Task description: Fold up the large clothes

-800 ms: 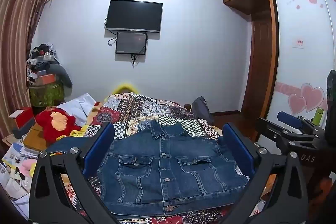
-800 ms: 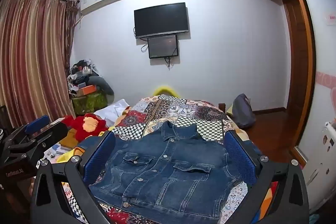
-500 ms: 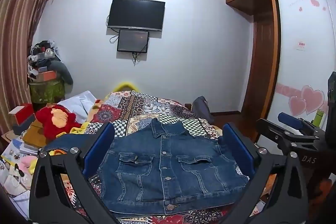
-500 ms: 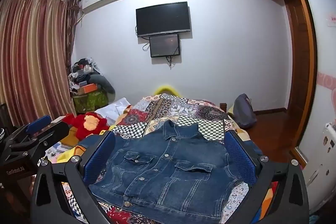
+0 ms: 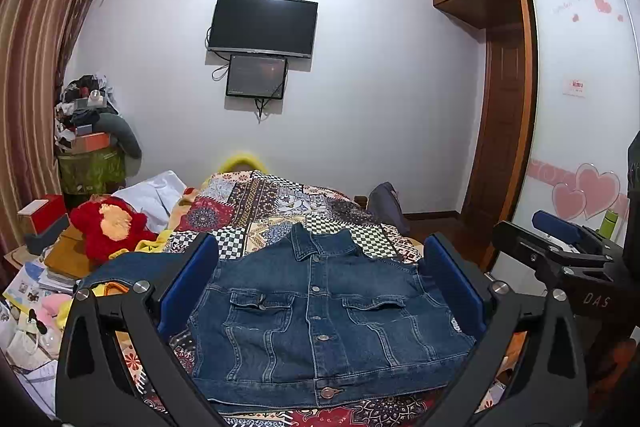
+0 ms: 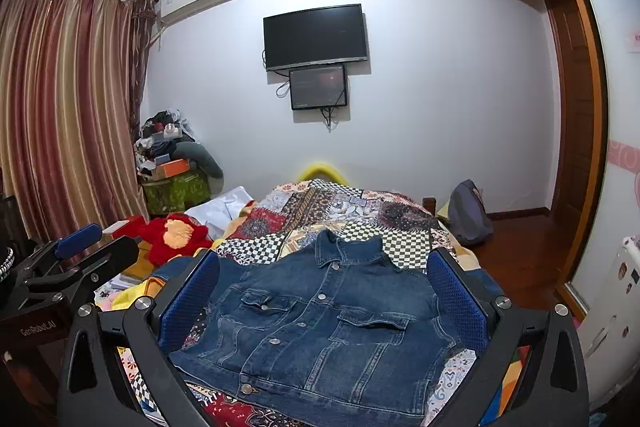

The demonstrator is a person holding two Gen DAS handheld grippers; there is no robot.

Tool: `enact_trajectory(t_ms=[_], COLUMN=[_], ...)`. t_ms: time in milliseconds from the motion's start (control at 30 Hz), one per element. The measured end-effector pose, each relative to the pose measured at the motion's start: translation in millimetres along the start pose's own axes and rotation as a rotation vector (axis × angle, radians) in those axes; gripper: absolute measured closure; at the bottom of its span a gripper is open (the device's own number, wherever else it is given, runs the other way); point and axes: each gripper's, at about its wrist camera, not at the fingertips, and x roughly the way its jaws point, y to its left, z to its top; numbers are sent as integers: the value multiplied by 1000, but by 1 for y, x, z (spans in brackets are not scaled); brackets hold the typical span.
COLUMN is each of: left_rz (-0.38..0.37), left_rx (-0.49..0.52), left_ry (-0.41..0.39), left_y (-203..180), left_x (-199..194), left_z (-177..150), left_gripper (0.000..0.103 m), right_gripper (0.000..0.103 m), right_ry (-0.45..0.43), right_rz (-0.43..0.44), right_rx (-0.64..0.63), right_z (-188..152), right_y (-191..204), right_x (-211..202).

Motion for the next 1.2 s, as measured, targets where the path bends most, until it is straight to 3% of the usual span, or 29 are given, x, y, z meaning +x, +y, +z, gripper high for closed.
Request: enact_trajectory(t_ms=[1200], left_rz=[-14], left_rx=[-8], left_ry=[3], left_y=[4], left_x=[1], left_z=[-1], left_gripper=[0], right_gripper=[0], right_ry=[8], right_rz=[-8], right_rx=[1], right_z=[5], right_y=[0], right_x=[1])
